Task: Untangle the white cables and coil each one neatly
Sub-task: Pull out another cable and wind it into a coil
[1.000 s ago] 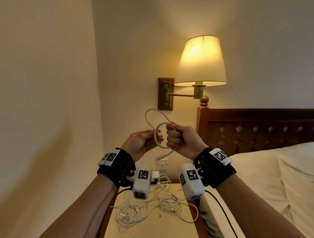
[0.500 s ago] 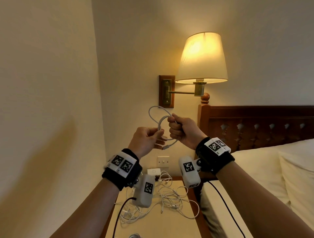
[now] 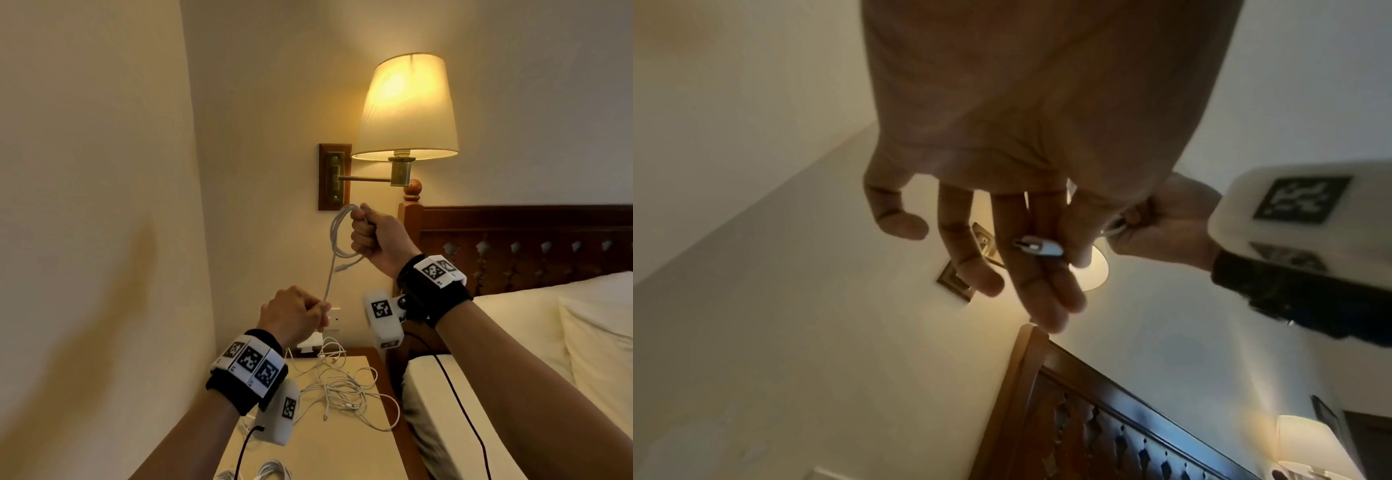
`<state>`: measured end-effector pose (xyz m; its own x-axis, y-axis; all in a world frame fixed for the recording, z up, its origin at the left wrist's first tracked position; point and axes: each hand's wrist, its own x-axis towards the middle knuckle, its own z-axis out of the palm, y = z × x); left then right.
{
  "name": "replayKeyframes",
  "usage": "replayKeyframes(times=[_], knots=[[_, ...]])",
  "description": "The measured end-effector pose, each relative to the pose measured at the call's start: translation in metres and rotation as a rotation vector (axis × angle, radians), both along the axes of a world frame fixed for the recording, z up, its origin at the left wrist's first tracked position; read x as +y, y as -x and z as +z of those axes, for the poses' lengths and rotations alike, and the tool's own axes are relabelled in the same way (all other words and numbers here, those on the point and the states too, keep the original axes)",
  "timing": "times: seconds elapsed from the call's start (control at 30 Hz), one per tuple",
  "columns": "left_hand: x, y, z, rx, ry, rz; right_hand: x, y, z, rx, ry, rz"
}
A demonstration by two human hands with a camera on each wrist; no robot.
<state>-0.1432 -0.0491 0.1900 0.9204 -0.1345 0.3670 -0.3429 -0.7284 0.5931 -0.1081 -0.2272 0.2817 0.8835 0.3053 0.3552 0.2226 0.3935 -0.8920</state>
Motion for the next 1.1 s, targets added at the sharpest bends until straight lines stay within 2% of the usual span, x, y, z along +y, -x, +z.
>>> replayKeyframes(times=[0.13, 0.27, 0.3, 0.37, 0.43, 0.47, 0.57, 0.63, 0.73, 0.9, 1.1], knots=[[-0.003, 0.012, -0.003, 0.054, 0.004, -0.103, -0.002, -0.003, 0.002, -0.015, 0.067, -0.003], [-0.005, 0.017, 0.031, 0.109, 0.076, -0.043, 0.001, 0.002, 0.0, -0.024, 0.13, 0.07], [-0.003, 0.015, 0.039, 0.083, 0.077, -0.005, 0.001, 0.003, 0.0, -0.029, 0.158, 0.081], [0.0, 0.012, 0.051, -0.071, 0.105, 0.099, 0.001, 0.005, -0.001, -0.042, 0.206, 0.116], [-0.002, 0.008, 0.062, -0.209, 0.31, 0.111, 0.004, 0.007, -0.003, -0.056, 0.245, 0.157], [-0.003, 0.005, 0.067, -0.2, 0.441, 0.061, 0.005, 0.008, -0.004, -0.06, 0.259, 0.172], [-0.005, 0.005, 0.074, 0.047, 0.696, -0.172, 0.007, 0.01, -0.004, -0.071, 0.278, 0.191], [-0.004, 0.007, 0.073, 0.185, 0.772, -0.295, 0.007, 0.011, -0.002, -0.065, 0.293, 0.18], [-0.006, 0.01, 0.074, 0.231, 0.702, -0.322, 0.006, 0.012, 0.0, -0.072, 0.344, 0.139], [-0.012, 0.007, 0.075, 0.148, 0.634, -0.201, 0.013, 0.016, -0.002, -0.105, 0.393, 0.043], [-0.012, 0.001, 0.072, 0.107, 0.676, -0.091, 0.016, 0.02, -0.015, -0.26, 0.513, -0.282]])
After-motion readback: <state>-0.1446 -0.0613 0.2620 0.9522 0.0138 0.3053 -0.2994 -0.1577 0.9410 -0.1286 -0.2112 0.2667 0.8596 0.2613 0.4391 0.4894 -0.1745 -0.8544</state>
